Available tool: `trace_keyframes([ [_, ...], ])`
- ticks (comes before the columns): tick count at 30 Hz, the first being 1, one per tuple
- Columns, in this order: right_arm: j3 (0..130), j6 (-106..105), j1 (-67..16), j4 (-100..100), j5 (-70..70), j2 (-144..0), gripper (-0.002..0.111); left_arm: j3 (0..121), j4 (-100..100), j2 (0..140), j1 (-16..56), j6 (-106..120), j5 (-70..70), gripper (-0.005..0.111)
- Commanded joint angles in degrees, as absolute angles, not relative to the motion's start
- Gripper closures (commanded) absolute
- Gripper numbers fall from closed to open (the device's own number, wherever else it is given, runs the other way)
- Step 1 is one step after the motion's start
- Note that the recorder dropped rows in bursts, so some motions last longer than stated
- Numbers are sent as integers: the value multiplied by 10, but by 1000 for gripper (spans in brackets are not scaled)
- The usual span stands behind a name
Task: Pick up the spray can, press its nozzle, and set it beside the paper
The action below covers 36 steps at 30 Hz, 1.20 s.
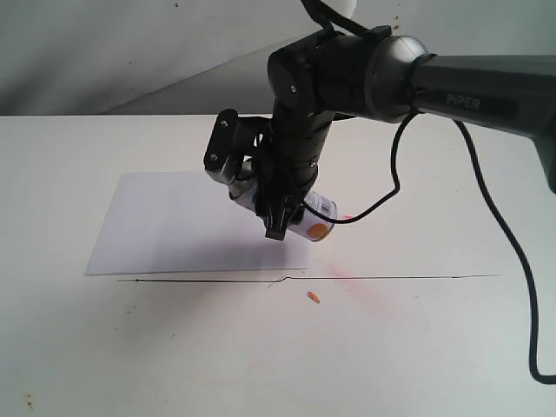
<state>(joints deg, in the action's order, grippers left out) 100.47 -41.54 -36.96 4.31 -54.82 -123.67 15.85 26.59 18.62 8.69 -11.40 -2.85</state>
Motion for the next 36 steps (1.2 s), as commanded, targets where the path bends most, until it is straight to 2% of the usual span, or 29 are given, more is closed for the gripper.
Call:
trace_keyframes([
  [1, 1011, -411, -366, 49, -548, -1224, 108, 265, 267, 366, 86, -120, -147, 107],
  [8, 1011, -410, -366, 53, -547, -1224, 108, 480, 280, 652, 86, -104, -305, 107],
  [16, 1011, -390, -366, 155, -507, -1224, 108, 674, 281, 857, 86, -86, -421, 107],
  [24, 1011, -394, -374, 173, -499, -1238, 108, 755, 349, 941, 86, 0, -472, 107],
  [29, 1011, -414, -404, 216, -522, -1273, 108, 756, 450, 953, 86, 99, -473, 107],
  [36, 1011, -400, -414, 257, -534, -1275, 108, 756, 490, 955, 86, 105, -477, 107],
])
